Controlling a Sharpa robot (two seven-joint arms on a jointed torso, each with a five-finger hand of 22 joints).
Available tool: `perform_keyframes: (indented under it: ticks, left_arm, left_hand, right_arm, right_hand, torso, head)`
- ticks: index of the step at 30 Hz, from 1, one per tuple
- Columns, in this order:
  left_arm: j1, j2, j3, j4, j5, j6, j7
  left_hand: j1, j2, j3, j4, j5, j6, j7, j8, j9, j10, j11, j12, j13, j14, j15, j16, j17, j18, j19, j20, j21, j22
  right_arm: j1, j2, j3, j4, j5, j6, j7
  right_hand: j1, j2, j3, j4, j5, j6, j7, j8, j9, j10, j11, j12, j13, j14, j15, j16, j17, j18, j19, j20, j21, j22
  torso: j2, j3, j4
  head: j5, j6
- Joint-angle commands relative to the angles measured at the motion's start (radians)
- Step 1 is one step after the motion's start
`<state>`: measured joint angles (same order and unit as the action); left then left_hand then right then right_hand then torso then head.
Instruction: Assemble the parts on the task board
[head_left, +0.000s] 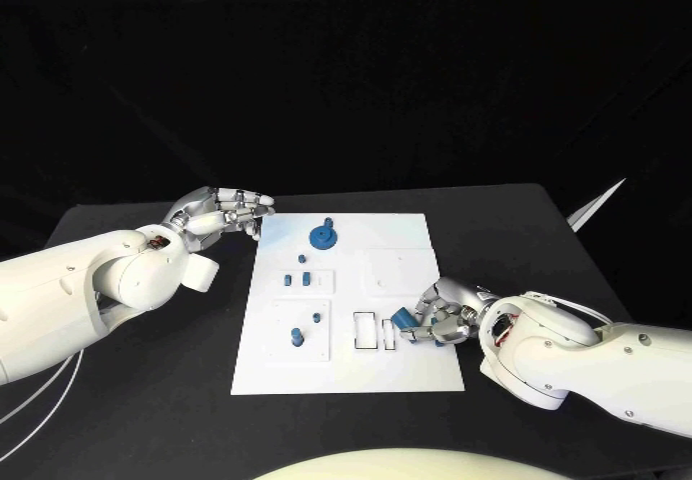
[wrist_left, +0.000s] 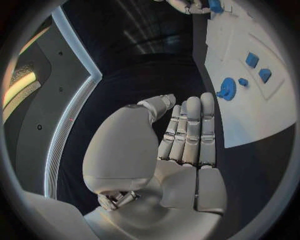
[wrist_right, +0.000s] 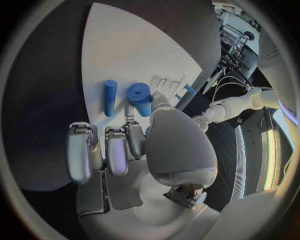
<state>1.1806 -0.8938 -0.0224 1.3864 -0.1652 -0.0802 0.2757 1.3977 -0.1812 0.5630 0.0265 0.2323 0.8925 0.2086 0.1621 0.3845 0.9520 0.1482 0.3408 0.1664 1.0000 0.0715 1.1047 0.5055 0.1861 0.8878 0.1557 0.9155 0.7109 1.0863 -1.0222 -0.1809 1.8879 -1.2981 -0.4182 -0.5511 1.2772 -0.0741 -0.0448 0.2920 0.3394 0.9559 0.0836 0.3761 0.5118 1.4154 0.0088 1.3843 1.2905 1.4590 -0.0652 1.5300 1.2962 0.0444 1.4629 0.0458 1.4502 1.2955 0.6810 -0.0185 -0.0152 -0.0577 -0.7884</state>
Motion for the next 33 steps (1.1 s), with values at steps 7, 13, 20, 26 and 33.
perform_keyframes:
  ticks: [7,13,20,26,33]
  left_arm:
    - [0.0,0.002,0.0,0.0,0.001,0.001,0.0]
    - [0.0,0.004,0.0,-0.003,0.001,0.001,-0.001]
    - [0.0,0.007,0.0,-0.004,0.001,0.002,-0.001]
    - [0.0,0.008,0.0,-0.003,0.001,0.003,-0.001]
    - [0.0,0.008,0.0,-0.001,0.001,0.004,-0.001]
  left_hand:
    - [-0.007,0.006,-0.024,0.019,0.01,-0.012,0.003,-0.02,-0.011,-0.021,-0.002,0.014,0.014,-0.008,-0.002,-0.012,-0.008,-0.002,-0.003,0.007,-0.017,-0.012]
    - [-0.007,0.006,-0.024,0.019,0.01,-0.012,0.003,-0.02,-0.011,-0.021,-0.002,0.014,0.014,-0.008,-0.002,-0.012,-0.008,-0.002,-0.003,0.007,-0.017,-0.012]
    - [-0.006,0.007,-0.023,0.019,0.01,-0.012,0.002,-0.02,-0.011,-0.022,-0.002,0.015,0.014,-0.009,-0.002,-0.012,-0.008,-0.002,-0.002,0.007,-0.018,-0.013]
    - [-0.006,0.007,-0.023,0.019,0.01,-0.012,0.002,-0.02,-0.011,-0.022,-0.002,0.015,0.014,-0.009,-0.002,-0.012,-0.008,-0.002,-0.002,0.007,-0.018,-0.013]
    - [-0.006,0.007,-0.023,0.02,0.01,-0.012,0.002,-0.02,-0.011,-0.022,-0.002,0.015,0.014,-0.009,-0.002,-0.012,-0.008,-0.002,-0.002,0.007,-0.019,-0.014]
  right_arm:
    - [0.003,-0.009,0.0,0.032,0.104,-0.042,0.011]
    - [0.023,-0.019,0.001,0.051,0.147,-0.056,0.017]
    - [0.031,-0.004,0.002,0.053,0.178,-0.039,0.022]
    - [0.032,0.037,0.002,0.036,0.198,-0.025,0.024]
    - [0.031,0.086,0.002,0.008,0.205,-0.019,0.024]
  right_hand:
    - [-0.027,-0.056,0.291,-0.004,0.068,0.029,-0.017,0.043,0.059,0.047,-0.018,0.02,0.126,0.1,-0.008,0.015,0.218,-0.026,0.088,-0.015,0.021,0.251]
    - [-0.065,-0.077,0.339,-0.002,0.059,0.03,-0.016,0.048,0.064,0.048,-0.016,0.017,0.127,0.099,-0.007,0.015,0.217,-0.026,0.088,-0.014,0.023,0.251]
    - [-0.082,-0.084,0.353,-0.003,0.051,0.029,-0.015,0.049,0.067,0.048,-0.015,0.016,0.127,0.099,-0.007,0.014,0.217,-0.026,0.088,-0.013,0.023,0.251]
    - [-0.1,-0.089,0.365,-0.003,0.038,0.029,-0.014,0.051,0.069,0.049,-0.015,0.015,0.129,0.1,-0.006,0.015,0.218,-0.026,0.088,-0.013,0.023,0.251]
    - [-0.132,-0.096,0.375,-0.002,0.026,0.027,-0.012,0.052,0.072,0.05,-0.013,0.016,0.131,0.1,-0.005,0.015,0.218,-0.026,0.088,-0.012,0.024,0.251]
  torso:
    - [0.0,-0.0003,-0.0007]
    - [0.0,-0.0006,-0.0001]
    - [0.001,-0.0005,0.0005]
    - [0.002,-0.0004,-0.0001]
    - [0.002,-0.0019,0.0025]
  head:
    - [-0.001,0.004]
    - [-0.002,0.006]
    - [0.001,0.006]
    - [0.003,0.005]
    - [0.006,-0.002]
